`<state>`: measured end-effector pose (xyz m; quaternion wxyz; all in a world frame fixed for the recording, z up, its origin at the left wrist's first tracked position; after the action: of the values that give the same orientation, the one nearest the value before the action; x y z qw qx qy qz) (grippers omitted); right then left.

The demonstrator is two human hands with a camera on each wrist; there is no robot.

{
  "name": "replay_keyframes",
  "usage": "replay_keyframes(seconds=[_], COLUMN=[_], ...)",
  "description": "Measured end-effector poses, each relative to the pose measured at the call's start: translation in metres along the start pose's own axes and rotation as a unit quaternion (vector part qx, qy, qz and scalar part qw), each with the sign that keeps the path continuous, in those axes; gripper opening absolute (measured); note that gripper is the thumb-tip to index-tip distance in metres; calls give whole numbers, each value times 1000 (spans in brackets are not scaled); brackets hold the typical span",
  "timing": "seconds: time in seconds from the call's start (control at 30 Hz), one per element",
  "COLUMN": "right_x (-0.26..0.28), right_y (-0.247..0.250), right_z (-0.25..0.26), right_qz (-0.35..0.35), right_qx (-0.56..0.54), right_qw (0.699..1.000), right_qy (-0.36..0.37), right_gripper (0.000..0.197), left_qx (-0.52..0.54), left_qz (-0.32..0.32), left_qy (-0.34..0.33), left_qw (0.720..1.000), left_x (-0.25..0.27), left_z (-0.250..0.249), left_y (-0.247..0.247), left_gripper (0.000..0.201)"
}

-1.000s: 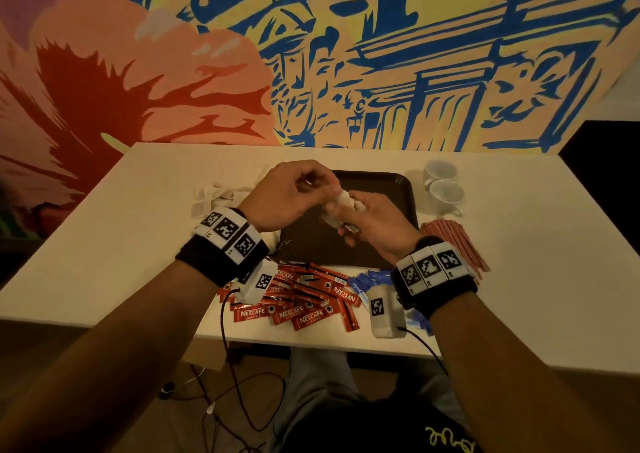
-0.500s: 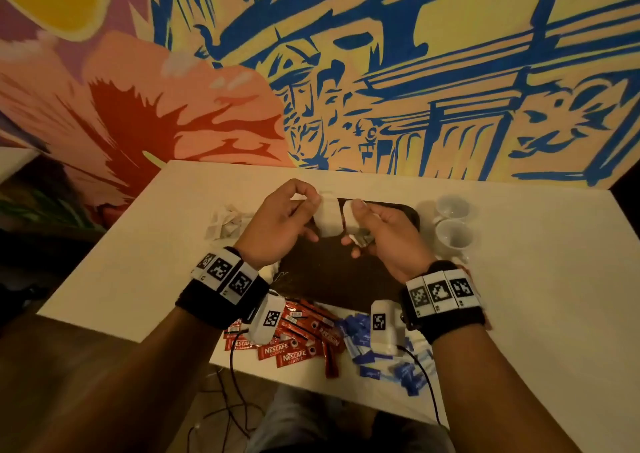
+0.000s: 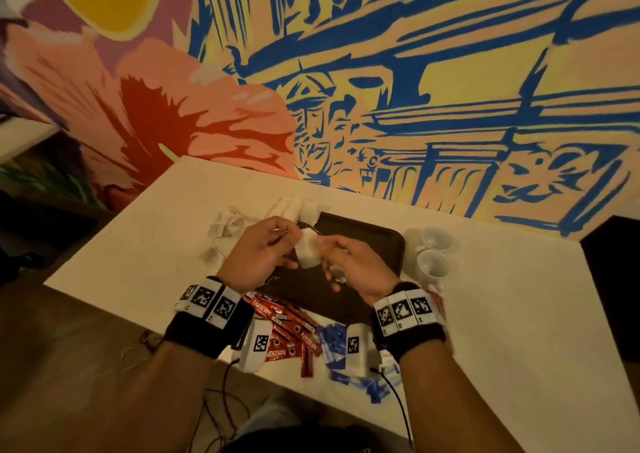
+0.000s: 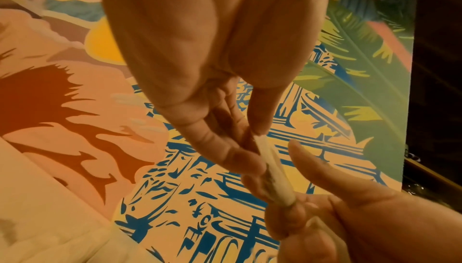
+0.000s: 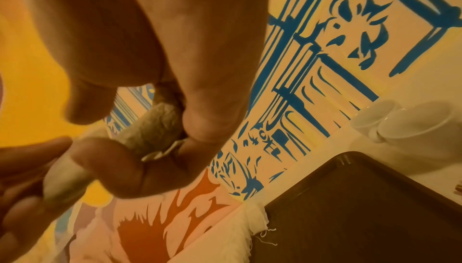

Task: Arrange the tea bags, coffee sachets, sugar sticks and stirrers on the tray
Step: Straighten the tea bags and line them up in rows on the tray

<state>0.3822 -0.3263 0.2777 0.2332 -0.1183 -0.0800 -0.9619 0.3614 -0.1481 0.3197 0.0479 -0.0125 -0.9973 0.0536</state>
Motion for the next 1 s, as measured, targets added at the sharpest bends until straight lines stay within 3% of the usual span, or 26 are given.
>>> replay_keyframes(seconds=[0.07,0.23,0.33,0.47,0.63,1.0], right_x=[0,-6,-12,-28,-46,-75], right_y=[-8,-15,-19,-26,-23,-25], right_z=[-1,-4,3,8,5,-28], right_qz=[17,-7,11,5,-17,-47], right_qx=[43,115,136,88,18,18], right_qw=[999,993,991,996,995,989], right_qy=[4,8,3,-31,-101,-141], right_gripper=[38,24,21,6,27,21], left_qx=[2,17,7,-31,-28,-82], left_qz=[12,12,37,35,-9,-28], left_qy=[11,31,43,24,16,75], left_qw=[1000,999,998,999,999,993], left_x=[3,8,4,-11,-40,-91], left_z=[-1,5,9,8,4,54], left_y=[0,11,20,42,82,148], left_gripper=[11,9,18,13,10,16])
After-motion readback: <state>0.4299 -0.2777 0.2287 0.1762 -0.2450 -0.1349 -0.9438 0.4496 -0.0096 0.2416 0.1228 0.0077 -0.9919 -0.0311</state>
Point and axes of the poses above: each hand's wrist, its own x-axis away from the middle knuckle, its own y-axis out of the back of the hand, z = x × y, the point moved 3 cm from there along -x, towards the middle knuckle, and after that the axes turned 13 degrees about x, right-handed, at the moved point
